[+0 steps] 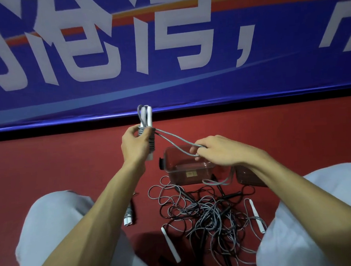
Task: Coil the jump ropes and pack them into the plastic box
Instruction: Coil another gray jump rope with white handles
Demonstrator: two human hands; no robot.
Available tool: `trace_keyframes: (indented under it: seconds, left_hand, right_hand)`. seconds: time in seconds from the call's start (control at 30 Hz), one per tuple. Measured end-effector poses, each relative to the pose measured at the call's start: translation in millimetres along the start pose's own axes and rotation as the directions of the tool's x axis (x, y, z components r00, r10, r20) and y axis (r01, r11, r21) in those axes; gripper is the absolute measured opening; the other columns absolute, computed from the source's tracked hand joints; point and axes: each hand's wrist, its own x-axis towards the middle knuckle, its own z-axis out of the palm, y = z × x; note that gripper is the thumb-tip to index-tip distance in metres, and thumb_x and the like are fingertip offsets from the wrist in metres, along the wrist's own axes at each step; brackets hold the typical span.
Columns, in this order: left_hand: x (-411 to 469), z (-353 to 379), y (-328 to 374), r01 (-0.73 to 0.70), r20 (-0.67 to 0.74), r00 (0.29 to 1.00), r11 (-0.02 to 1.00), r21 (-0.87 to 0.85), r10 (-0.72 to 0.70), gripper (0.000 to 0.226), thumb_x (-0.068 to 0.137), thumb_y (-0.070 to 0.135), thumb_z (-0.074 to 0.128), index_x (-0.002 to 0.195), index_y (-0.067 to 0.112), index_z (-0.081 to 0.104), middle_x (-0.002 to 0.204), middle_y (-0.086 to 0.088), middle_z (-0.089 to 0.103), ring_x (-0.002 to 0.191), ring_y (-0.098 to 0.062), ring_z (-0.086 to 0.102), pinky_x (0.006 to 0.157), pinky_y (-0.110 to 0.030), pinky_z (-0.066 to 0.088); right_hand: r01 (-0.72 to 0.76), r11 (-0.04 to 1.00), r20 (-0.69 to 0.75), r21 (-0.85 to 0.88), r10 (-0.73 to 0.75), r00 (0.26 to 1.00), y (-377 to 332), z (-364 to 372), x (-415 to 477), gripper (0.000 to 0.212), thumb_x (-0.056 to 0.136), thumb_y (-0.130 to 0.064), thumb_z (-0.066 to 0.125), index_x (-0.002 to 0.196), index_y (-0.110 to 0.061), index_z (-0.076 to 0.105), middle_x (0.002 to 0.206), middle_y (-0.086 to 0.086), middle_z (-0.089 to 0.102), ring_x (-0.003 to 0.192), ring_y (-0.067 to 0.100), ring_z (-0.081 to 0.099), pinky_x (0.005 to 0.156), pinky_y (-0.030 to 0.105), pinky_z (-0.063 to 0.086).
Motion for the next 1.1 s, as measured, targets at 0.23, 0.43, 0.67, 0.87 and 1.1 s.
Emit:
trace_keyframes:
  seconds: [0.23,0.43,0.67,0.87,1.1]
  left_hand:
    - [-5,4,-6,-0.339,0.314,0.929,0.791,0.509,0.196,0.026,0.087,0.025,0.072,0.112,0.021,0.067,0.090,0.002,0.067,0.077,-0.019,0.062,0.070,-0.032,0.050]
    - [-21,14,-6,-0.638,0.733,0.679,0.531,0.557,0.048,0.018,0.080,0.019,0.072,0.076,0.028,0.057,0.068,0.007,0.059,0.067,-0.021,0.055,0.059,-0.030,0.042]
    - [-36,19,-9,-0.810,0.922,0.386,0.494,0.316,0.043,0.015,0.077,0.022,0.070,0.090,0.016,0.069,0.078,-0.006,0.063,0.067,-0.022,0.056,0.067,-0.036,0.048]
    - [-44,19,-2,-0.738,0.904,0.416,0.618,0.269,0.103,0.033,0.077,0.069,0.062,0.105,0.051,0.060,0.087,0.002,0.069,0.075,-0.016,0.061,0.072,-0.035,0.050]
    - [-38,12,9,-0.373,0.798,0.592,0.916,0.145,0.114,0.010,0.089,0.022,0.069,0.088,0.031,0.069,0.069,0.015,0.063,0.061,-0.002,0.052,0.060,-0.022,0.043]
  right_hand:
    - [0.195,0.969,-0.040,-0.152,-0.203,0.978,-8,-17,-18,0.018,0.096,-0.035,0.057,0.090,-0.019,0.064,0.070,-0.003,0.059,0.063,0.014,0.052,0.062,0.033,0.041]
    - [0.339,0.925,-0.115,-0.169,-0.360,0.926,-7,-10,-13,0.011,0.092,-0.029,0.064,0.085,-0.021,0.064,0.076,-0.006,0.062,0.067,0.010,0.052,0.065,0.030,0.040]
    - [0.258,0.965,-0.372,-0.047,-0.256,0.892,9,-10,3,0.004,0.086,-0.021,0.071,0.085,-0.018,0.074,0.072,-0.009,0.064,0.065,0.003,0.052,0.062,0.007,0.036]
    - [0.127,0.988,-0.449,0.086,-0.075,0.890,22,-11,11,0.005,0.085,-0.024,0.073,0.079,-0.023,0.073,0.069,-0.006,0.067,0.059,-0.006,0.054,0.056,0.005,0.035]
    - [0.066,0.950,-0.445,0.306,0.081,0.892,44,-15,17,0.007,0.080,-0.024,0.076,0.078,-0.017,0.076,0.077,0.008,0.073,0.072,0.016,0.059,0.066,0.034,0.044]
